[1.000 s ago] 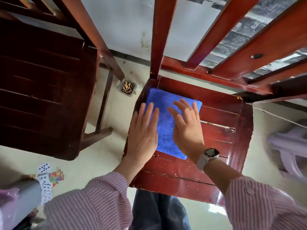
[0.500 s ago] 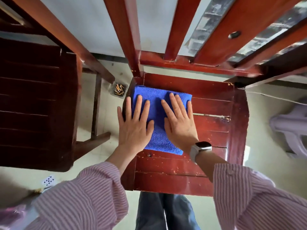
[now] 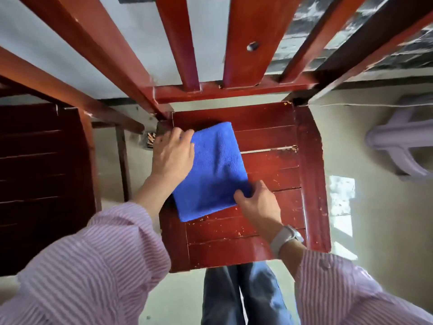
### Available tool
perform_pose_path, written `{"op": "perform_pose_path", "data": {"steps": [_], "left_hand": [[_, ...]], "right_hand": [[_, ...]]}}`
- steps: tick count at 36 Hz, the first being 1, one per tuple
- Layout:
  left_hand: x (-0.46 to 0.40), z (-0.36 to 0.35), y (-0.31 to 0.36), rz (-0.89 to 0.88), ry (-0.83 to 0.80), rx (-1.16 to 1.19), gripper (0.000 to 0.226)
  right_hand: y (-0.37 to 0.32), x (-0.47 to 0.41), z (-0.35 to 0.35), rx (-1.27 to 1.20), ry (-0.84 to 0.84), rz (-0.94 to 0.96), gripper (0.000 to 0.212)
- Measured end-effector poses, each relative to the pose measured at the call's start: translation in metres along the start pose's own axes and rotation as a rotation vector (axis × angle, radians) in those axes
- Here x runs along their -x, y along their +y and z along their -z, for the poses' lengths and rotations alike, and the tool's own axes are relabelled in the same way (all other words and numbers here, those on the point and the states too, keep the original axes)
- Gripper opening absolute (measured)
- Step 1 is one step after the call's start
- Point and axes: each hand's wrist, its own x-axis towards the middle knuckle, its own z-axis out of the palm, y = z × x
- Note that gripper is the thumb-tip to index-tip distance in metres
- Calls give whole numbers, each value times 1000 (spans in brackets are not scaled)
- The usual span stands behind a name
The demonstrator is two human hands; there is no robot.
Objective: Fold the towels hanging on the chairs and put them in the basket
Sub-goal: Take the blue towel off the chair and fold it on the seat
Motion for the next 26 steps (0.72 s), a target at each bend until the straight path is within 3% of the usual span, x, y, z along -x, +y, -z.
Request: {"op": "perform_pose_path", "data": {"steps": [4,6,8,13,19,23,26], "left_hand": [[25,-3,11,396,-118,435,24],[40,-7,19,403,-158,480,26],[50,-10,26,407,-148,492,28],[43,-7,37,521,-107,626,40],[22,-9,33,702,-279,723,40],[18,-4,34,701,-359,855,5],[21,-3,35,665,-349,898,12]], "right_hand": [[1,-29,47,-141,224,152,32],[1,-46,66,-221,323,177,43],[1,-54,73,-274,368,123,39],[16,-43,52,-254,201,-83,30],[21,-40,26,-446,187,-255,27],[18,-40,27,-563,117,-254,16],[19,-37,32,-552,117,-179,14]]}}
